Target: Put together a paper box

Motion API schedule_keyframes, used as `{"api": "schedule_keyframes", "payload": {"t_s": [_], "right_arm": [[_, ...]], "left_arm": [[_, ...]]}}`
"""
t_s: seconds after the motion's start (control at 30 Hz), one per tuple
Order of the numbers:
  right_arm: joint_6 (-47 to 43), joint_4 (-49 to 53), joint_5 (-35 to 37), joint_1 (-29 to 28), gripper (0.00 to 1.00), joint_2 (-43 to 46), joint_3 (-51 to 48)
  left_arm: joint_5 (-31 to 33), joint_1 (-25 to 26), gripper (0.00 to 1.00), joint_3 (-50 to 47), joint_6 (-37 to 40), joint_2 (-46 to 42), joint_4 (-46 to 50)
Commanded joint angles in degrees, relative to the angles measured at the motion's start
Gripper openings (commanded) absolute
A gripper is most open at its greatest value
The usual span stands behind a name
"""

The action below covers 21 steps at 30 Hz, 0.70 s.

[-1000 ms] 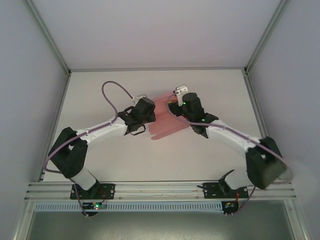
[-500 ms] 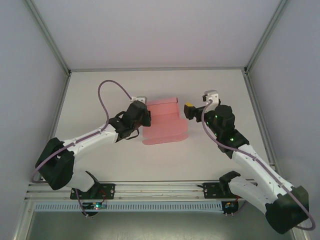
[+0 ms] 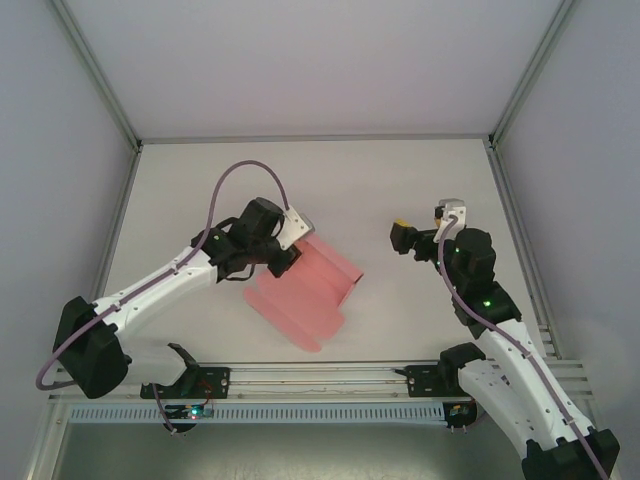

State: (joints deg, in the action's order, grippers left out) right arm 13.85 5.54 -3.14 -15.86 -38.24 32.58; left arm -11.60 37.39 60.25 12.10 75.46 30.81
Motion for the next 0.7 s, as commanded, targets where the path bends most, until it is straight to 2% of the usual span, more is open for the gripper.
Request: {"api": "schedule_keyframes", "payload": {"t_s": [0.0,0.13,0.47,0.57,0.67], "right_arm": [[0.7,3.2,-2.7,0.4,0.98,0.2,-1.0],[0.1,3.3,-3.1,0.7,0.98,-0.5,-1.4],[-0.7,6.2,-2.1,1.3,0.98,0.3,-1.4],[-0.9,6.9,-1.8,1.6,0.98,0.9,-1.5],[-1.3,7.4,-1.3,1.8,0.98,1.3,-1.7]], "left_arm": [[1.5,-0.5,0.0,6.4,12.5,2.8,14.0],[6.4,-0.2,0.0,14.4,17.9,12.2,22.7],[28.7,6.8,0.0,39.5,23.6,46.8,35.6],[33.4,8.1,0.0,44.9,23.7,53.5,37.5],[33.9,9.0,0.0,46.9,24.6,56.0,37.1]]}}
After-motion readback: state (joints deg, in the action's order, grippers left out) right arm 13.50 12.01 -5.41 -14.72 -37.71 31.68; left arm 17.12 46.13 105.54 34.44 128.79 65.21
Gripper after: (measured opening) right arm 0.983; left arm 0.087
